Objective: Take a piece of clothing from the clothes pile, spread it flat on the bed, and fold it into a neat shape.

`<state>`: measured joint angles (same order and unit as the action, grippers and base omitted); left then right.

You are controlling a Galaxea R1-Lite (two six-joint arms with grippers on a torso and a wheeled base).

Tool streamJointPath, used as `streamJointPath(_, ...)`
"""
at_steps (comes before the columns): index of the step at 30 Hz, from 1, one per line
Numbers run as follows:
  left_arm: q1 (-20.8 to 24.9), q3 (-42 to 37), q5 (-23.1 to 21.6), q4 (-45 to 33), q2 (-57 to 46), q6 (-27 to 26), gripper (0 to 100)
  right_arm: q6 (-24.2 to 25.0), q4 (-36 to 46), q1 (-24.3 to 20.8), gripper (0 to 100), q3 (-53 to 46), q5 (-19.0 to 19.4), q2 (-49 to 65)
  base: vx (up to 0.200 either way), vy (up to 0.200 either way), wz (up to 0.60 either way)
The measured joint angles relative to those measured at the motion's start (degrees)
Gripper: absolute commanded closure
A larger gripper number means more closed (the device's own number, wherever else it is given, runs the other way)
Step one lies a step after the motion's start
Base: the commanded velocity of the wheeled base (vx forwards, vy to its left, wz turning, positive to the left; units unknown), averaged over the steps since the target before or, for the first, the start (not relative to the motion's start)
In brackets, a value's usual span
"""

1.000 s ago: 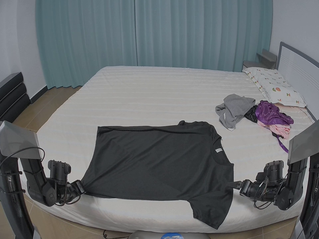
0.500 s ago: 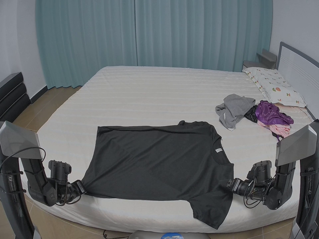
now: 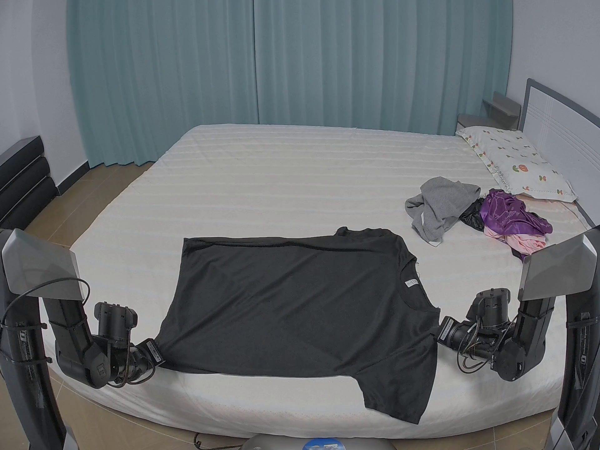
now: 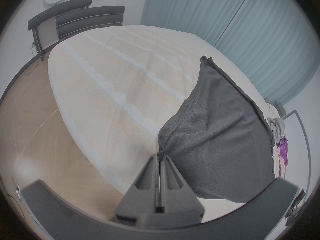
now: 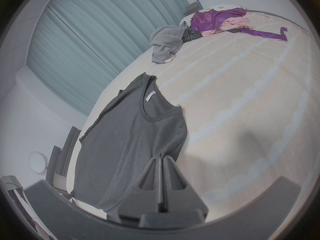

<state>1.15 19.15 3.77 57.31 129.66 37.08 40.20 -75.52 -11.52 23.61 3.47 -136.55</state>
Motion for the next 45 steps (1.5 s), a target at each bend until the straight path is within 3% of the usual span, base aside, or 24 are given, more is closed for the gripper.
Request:
streamJointPath(11, 0.1, 0.2, 0.0, 0.0, 0.3, 0.4, 100, 0.0, 6.9, 0.6, 100, 6.8, 0.4, 0.0, 0.0, 0.0, 0.0)
streamJointPath(12, 0.1, 0.3, 0.0, 0.0, 0.3, 0.4, 100, 0.0, 7.4, 0.6, 0, 7.3, 0.5, -0.1, 0.0, 0.0, 0.0)
streamJointPath(23, 0.1, 0.3, -0.1, 0.0, 0.3, 0.4, 100, -0.3, 7.2, 0.6, 0, 5.8, 1.6, 1.9, 0.0, 0.0, 0.0)
streamJointPath(32, 0.0, 0.2, -0.5, 0.0, 0.3, 0.4, 100, -3.1, 5.2, 0.4, 0, -5.7, 11.1, 7.5, 0.0, 0.0, 0.0)
streamJointPath(39, 0.0, 0.1, -0.5, 0.0, 0.3, 0.4, 100, -5.1, -4.7, -0.5, 0, -10.2, 11.7, 4.6, 0.0, 0.0, 0.0)
streamJointPath(45, 0.0, 0.1, -0.5, 0.0, 0.3, 0.4, 100, -5.6, -5.6, -2.0, 0, -11.4, 11.7, 1.5, 0.0, 0.0, 0.0)
